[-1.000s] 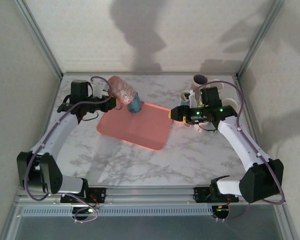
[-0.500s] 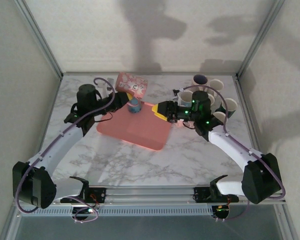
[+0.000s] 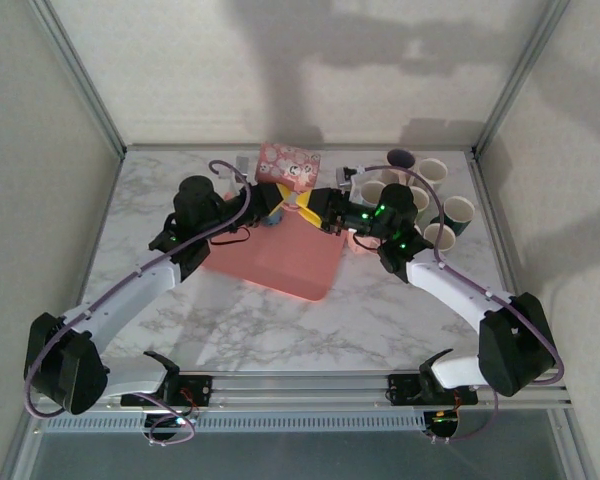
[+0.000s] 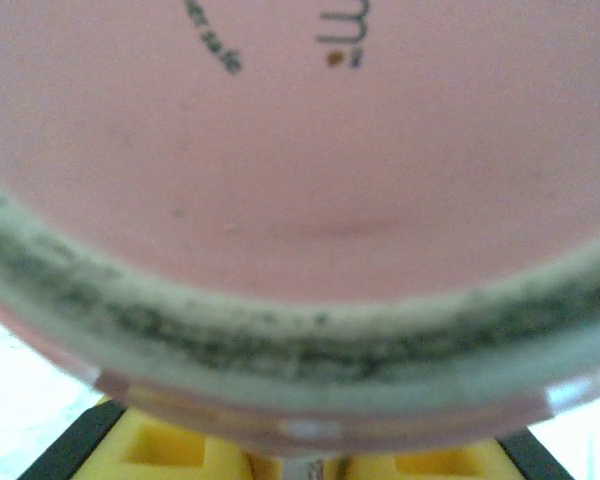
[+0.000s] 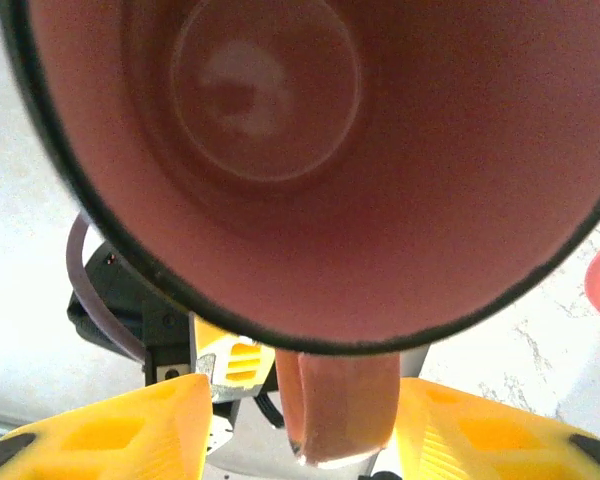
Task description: Turn the mug right side up
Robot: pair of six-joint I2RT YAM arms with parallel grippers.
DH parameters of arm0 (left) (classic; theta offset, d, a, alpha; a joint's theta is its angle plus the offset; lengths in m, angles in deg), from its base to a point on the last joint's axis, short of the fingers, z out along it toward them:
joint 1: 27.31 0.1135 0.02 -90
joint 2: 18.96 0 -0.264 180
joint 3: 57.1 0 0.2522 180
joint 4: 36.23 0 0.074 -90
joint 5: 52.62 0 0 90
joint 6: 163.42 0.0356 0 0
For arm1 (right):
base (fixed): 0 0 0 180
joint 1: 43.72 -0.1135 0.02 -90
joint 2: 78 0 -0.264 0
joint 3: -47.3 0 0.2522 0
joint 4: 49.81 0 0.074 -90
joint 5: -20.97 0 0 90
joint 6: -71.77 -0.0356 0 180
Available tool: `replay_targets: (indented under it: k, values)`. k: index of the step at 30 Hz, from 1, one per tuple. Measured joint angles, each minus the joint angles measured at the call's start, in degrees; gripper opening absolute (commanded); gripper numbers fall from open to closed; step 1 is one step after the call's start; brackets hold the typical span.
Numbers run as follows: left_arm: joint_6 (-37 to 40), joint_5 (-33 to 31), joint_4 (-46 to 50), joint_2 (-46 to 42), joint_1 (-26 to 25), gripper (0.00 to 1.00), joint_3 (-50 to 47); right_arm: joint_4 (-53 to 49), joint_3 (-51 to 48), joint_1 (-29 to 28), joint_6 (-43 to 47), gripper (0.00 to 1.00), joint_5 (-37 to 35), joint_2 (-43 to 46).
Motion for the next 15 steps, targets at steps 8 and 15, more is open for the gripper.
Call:
replay_targets:
  k: [8,15]
  values:
    - [-1.3,-2.1,-0.9,1.0,-2.4,0.0,0.0,0.8,-0.9,-0.1,-2.0,0.29,-2.6,0.0]
    - [-1.3,-3.5,-1.2,1.0,-3.3,0.17,0.0,-0.2,-1.5,-0.2,-2.1,0.03,-4.3,0.8]
